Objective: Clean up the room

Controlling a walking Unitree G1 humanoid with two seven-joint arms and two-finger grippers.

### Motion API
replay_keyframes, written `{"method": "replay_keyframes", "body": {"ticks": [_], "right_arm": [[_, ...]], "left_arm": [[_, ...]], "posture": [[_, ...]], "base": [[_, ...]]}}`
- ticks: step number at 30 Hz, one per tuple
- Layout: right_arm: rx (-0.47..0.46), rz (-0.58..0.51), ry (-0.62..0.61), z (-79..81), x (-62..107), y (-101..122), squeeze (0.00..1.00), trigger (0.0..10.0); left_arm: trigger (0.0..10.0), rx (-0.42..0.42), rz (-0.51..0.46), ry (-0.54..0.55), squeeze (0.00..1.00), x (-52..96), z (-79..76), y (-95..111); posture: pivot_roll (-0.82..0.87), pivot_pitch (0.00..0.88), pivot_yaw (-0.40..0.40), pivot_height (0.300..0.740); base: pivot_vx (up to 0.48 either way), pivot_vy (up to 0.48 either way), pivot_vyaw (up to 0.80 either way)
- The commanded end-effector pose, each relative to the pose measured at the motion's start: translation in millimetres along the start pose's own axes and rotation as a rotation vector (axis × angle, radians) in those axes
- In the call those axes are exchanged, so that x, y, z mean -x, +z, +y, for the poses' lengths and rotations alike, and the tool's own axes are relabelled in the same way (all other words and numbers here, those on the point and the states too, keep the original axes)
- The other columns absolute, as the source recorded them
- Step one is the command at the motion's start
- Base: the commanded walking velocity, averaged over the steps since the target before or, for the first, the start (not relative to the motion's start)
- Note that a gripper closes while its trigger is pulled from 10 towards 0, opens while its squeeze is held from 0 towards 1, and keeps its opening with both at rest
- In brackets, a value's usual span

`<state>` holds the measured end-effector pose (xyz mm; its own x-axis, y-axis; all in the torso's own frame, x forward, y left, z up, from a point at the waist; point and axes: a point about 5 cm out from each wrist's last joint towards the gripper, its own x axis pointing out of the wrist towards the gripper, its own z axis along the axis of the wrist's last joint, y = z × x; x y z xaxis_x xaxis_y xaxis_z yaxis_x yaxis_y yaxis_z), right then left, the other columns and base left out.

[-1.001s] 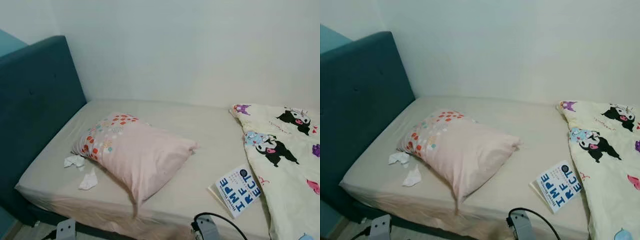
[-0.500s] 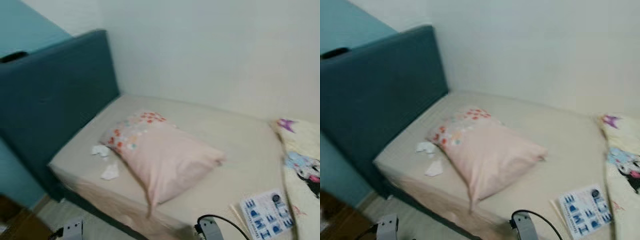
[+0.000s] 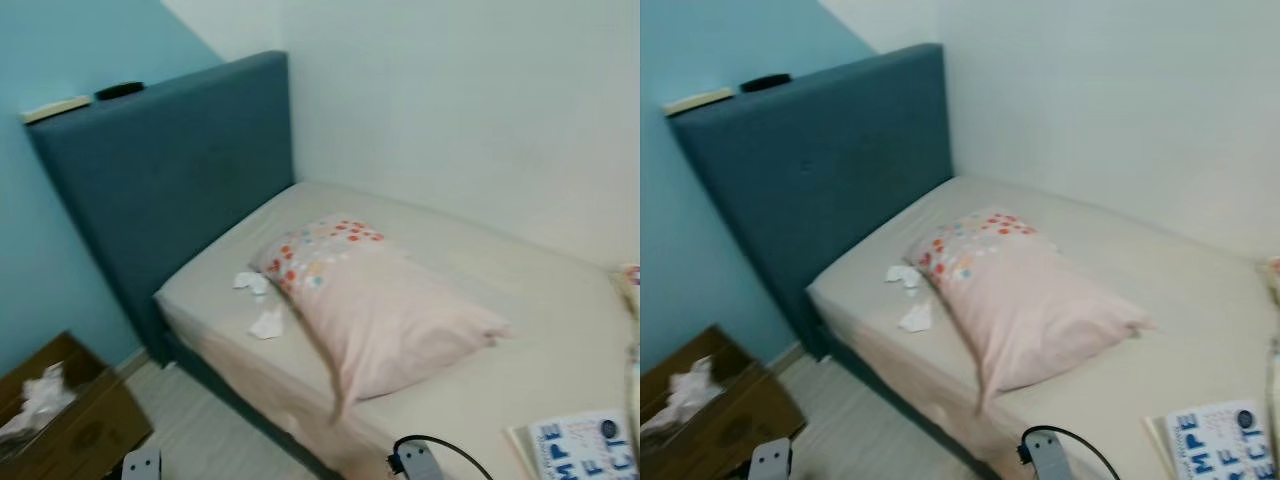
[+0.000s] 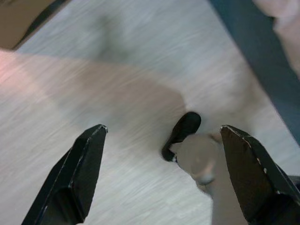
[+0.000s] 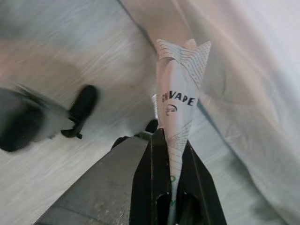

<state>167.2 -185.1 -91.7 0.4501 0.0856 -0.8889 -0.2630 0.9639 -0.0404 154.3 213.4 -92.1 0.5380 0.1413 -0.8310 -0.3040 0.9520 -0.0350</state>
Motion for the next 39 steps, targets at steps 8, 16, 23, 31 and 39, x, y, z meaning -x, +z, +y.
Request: {"method": "replay_keyframes", "body": {"ticks": [8, 16, 23, 31, 39], "right_arm": [[-0.006, 0.010, 0.015, 7.2, -1.1, -1.8, 0.00, 10.0], [-0.037, 0.011, -0.029, 4.3, -0.7, -3.9, 0.00, 10.0], [-0.027, 0.020, -0.052, 1.6, -0.4, -4.6, 0.00, 10.0], [-0.036, 0.014, -0.039, 2.9, -0.5, -4.1, 0.00, 10.0], [-0.035, 0.011, -0.037, 4.0, -0.8, -3.4, 0.00, 10.0]], "left_arm": [[10.0, -0.024, 0.007, -0.002, 0.00, -0.2, 0.9, 0.7], [10.0, -0.024, -0.003, -0.027, 0.00, -0.5, -1.2, 2.8], [10.0, -0.032, -0.001, -0.041, 0.00, -0.7, -3.5, 2.8], [10.0, -0.032, 0.001, -0.042, 0.00, -0.7, -4.4, 2.0], [10.0, -0.030, 0.003, -0.046, 0.00, -0.6, -4.8, 1.3]], "posture": [[-0.02, 0.000, -0.020, 0.727], [-0.02, 0.000, -0.017, 0.727], [-0.03, 0.000, -0.018, 0.727], [-0.03, 0.000, -0.018, 0.727], [-0.03, 0.000, -0.022, 0.727]], "base": [[0.000, 0.000, 0.71], [0.000, 0.000, 0.68], [0.281, 0.000, 0.00], [0.301, 0.000, 0.00], [0.304, 0.000, 0.00]]}}
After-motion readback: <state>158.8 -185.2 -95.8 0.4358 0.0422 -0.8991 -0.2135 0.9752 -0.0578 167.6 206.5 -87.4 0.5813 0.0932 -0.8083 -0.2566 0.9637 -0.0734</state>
